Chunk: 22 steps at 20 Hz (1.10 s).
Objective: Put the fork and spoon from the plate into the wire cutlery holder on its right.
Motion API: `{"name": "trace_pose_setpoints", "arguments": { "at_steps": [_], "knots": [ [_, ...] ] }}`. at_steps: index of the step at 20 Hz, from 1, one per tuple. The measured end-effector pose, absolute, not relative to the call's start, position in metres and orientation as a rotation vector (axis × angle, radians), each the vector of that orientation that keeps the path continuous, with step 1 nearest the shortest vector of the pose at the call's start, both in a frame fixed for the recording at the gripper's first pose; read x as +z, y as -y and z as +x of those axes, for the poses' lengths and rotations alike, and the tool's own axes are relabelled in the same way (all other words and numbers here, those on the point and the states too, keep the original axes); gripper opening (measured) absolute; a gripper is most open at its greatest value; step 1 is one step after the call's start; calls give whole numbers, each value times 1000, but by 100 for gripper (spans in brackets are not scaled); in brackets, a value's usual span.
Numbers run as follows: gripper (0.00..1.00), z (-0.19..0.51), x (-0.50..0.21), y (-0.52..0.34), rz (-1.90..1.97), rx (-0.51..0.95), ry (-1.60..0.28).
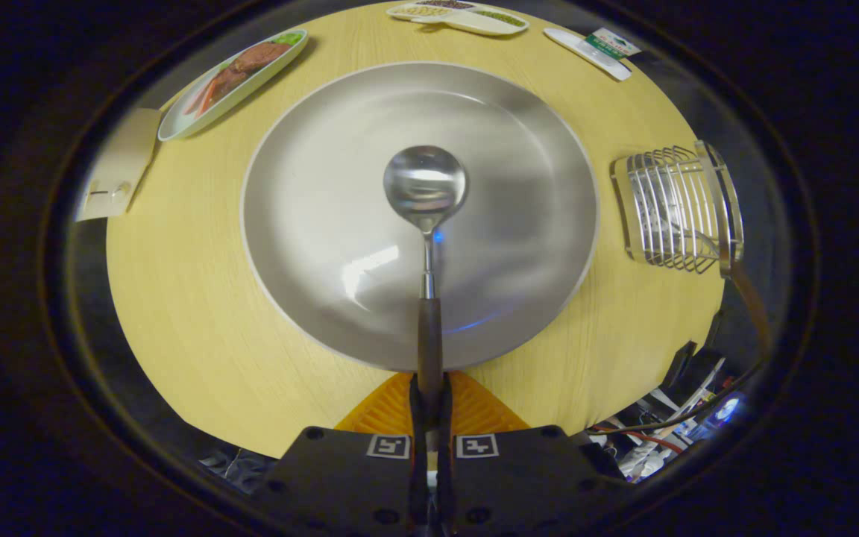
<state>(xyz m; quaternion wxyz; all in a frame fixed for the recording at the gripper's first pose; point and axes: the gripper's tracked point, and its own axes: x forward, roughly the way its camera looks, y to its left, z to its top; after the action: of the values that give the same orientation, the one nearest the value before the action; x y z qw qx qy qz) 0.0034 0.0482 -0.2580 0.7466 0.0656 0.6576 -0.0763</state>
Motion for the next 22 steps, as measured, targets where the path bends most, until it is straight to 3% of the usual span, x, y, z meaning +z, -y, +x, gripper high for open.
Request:
{"name": "trace_pose_setpoints", "arguments": {
  "at_steps": [15, 22],
  "knots": [
    [5, -30, -153, 3, 194, -296, -1394],
    [5, -36, -115, 51, 398, -390, -1484]
  ]
}}
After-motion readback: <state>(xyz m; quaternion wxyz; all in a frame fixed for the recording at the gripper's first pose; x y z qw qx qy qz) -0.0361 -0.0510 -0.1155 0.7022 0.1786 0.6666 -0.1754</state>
